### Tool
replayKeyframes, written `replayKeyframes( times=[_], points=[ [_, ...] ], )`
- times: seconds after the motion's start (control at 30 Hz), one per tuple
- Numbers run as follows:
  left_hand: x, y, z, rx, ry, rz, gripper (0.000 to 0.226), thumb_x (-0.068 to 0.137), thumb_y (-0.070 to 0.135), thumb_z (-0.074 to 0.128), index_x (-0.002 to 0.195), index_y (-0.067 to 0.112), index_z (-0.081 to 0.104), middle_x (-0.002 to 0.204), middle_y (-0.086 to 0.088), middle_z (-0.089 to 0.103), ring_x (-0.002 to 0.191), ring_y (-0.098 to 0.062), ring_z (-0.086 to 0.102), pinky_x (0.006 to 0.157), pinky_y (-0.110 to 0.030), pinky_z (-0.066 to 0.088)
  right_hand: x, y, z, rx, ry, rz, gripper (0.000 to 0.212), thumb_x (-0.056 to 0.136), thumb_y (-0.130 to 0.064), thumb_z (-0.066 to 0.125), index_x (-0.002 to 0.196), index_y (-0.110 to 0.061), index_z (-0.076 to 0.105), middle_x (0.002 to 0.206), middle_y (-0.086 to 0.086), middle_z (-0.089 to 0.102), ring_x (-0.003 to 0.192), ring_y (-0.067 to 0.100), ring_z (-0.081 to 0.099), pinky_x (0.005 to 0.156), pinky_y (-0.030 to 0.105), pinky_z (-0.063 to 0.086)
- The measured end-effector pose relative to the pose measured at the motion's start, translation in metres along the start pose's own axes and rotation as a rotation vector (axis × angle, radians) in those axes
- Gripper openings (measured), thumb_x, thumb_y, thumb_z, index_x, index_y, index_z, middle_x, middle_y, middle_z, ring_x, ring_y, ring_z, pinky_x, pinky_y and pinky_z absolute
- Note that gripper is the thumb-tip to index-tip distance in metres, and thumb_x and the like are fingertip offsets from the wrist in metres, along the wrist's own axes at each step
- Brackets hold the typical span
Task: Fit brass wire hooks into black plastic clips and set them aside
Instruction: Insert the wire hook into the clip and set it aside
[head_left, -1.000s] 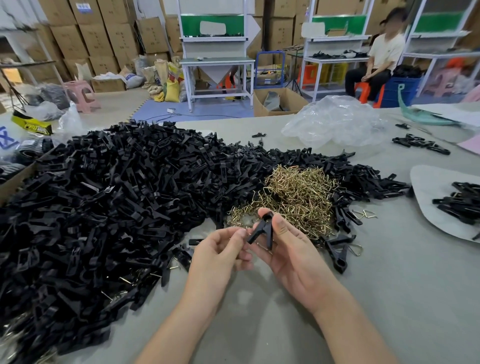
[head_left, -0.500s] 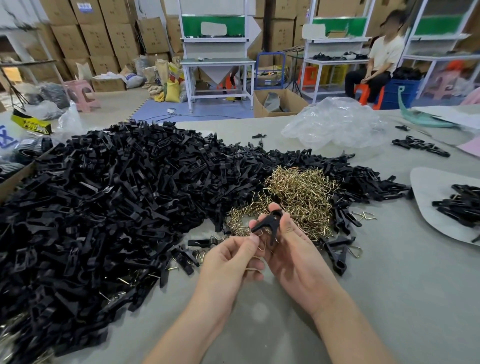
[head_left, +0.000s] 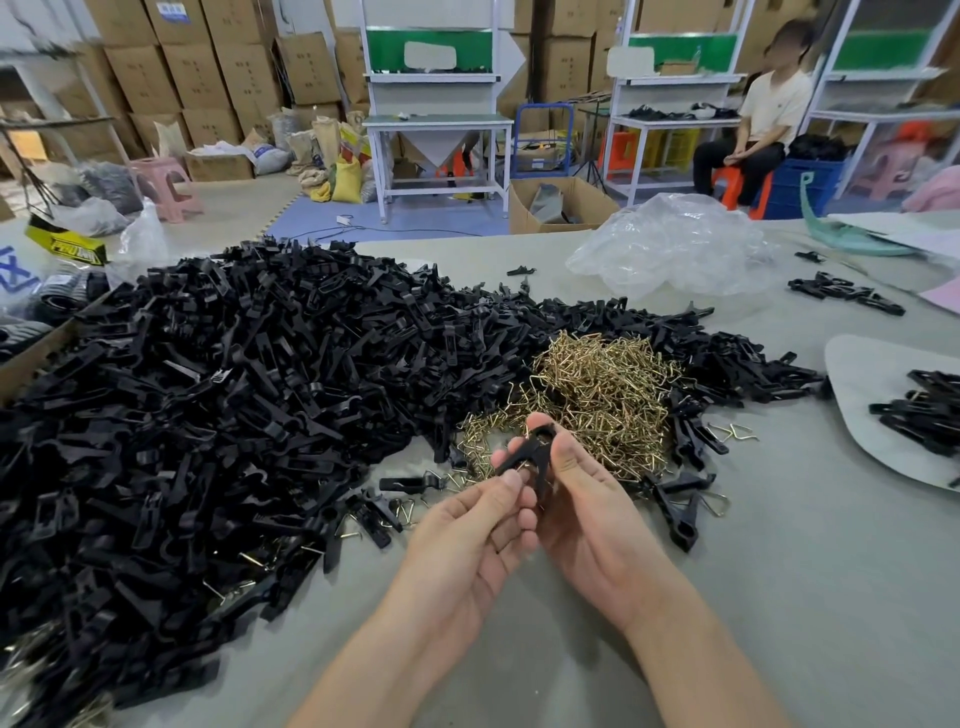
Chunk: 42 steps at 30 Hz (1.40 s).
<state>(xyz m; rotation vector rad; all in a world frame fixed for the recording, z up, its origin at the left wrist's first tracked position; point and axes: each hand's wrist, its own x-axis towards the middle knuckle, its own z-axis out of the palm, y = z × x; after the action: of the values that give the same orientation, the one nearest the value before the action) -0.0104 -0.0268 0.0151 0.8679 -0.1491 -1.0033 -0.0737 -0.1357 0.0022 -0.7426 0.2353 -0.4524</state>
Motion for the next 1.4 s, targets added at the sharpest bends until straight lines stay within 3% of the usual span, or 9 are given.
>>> replayKeyframes(
  times=[0.17,0.37,0.47,0.53,0.67,0.8,1.17,1.3,1.4],
  points=[
    [0.003,-0.012,-0.003,0.277,0.001,0.201,0.015,0.077,0.023,0.07,0.075,0.009,0.075,0.074,-0.008,0.07,0.06,-0.011,0.063,0.059,-0.022,0.055,-0.001,-0.001,0.0,0.018,0.064,0.055,0.033,0.095,-0.037,0.054,0.115,-0.014,0.068,0.097,0.017,0.069,0.069,0.021,0.064,0.054,0.032,0.054],
    [0.0,-0.029,-0.007,1.2,0.198,0.552,0.032,0.087,0.067,0.045,0.097,0.039,0.055,0.081,0.028,0.067,0.075,0.008,0.06,0.061,-0.01,0.041,0.001,0.004,0.011,0.156,0.174,0.083,0.026,0.101,-0.034,0.05,0.093,-0.013,0.062,0.083,0.005,0.06,0.077,0.021,0.061,0.086,0.035,0.054],
    [0.0,-0.033,-0.003,1.343,0.196,0.59,0.046,0.094,0.062,0.034,0.131,0.038,0.049,0.122,0.032,0.058,0.113,0.009,0.051,0.086,-0.008,0.039,0.0,0.007,0.015,0.125,0.222,0.018,0.024,0.101,-0.027,0.049,0.085,-0.013,0.061,0.082,0.007,0.061,0.08,0.023,0.064,0.086,0.036,0.056],
    [-0.001,-0.033,0.0,1.417,0.164,0.586,0.048,0.101,0.052,0.032,0.146,0.036,0.037,0.144,0.022,0.049,0.13,-0.003,0.046,0.099,-0.023,0.041,0.0,0.009,0.015,0.047,0.261,-0.013,0.023,0.1,-0.024,0.049,0.085,-0.013,0.062,0.083,0.008,0.064,0.083,0.024,0.067,0.081,0.035,0.06],
    [-0.005,-0.028,0.005,1.61,0.134,0.558,0.043,0.105,0.036,0.032,0.148,0.034,0.03,0.143,0.011,0.051,0.119,-0.015,0.058,0.091,-0.034,0.048,0.0,0.012,0.012,-0.152,0.265,-0.049,0.019,0.1,-0.021,0.046,0.088,-0.014,0.058,0.088,0.009,0.067,0.085,0.025,0.07,0.078,0.034,0.056],
    [-0.007,-0.027,0.006,1.596,0.161,0.512,0.041,0.105,0.035,0.034,0.146,0.034,0.032,0.138,0.009,0.055,0.112,-0.018,0.061,0.087,-0.036,0.048,-0.001,0.013,0.012,-0.224,0.252,-0.054,0.019,0.101,-0.021,0.044,0.088,-0.014,0.057,0.09,0.011,0.07,0.09,0.029,0.071,0.086,0.041,0.055],
    [-0.002,-0.032,0.0,1.395,0.265,0.563,0.026,0.099,0.024,0.052,0.123,0.031,0.059,0.101,0.0,0.07,0.09,-0.025,0.065,0.074,-0.042,0.051,-0.004,0.021,0.021,-0.087,0.303,-0.059,0.02,0.104,-0.022,0.041,0.09,-0.014,0.053,0.089,0.011,0.071,0.078,0.032,0.071,0.065,0.034,0.059],
    [0.005,-0.033,-0.005,1.34,0.28,0.593,0.008,0.098,0.024,0.056,0.1,0.027,0.063,0.081,0.003,0.068,0.077,-0.022,0.063,0.059,-0.028,0.041,-0.003,0.025,0.02,-0.107,0.28,-0.058,0.025,0.105,-0.027,0.039,0.088,-0.018,0.054,0.092,0.01,0.071,0.082,0.03,0.072,0.071,0.036,0.06],
    [0.009,-0.03,-0.008,1.336,0.239,0.605,0.011,0.098,0.026,0.056,0.105,0.032,0.061,0.078,0.013,0.06,0.074,-0.012,0.054,0.063,-0.014,0.04,-0.002,0.022,0.02,-0.059,0.257,-0.044,0.026,0.106,-0.03,0.039,0.091,-0.018,0.055,0.095,0.01,0.071,0.084,0.029,0.072,0.074,0.037,0.062]
  ],
)
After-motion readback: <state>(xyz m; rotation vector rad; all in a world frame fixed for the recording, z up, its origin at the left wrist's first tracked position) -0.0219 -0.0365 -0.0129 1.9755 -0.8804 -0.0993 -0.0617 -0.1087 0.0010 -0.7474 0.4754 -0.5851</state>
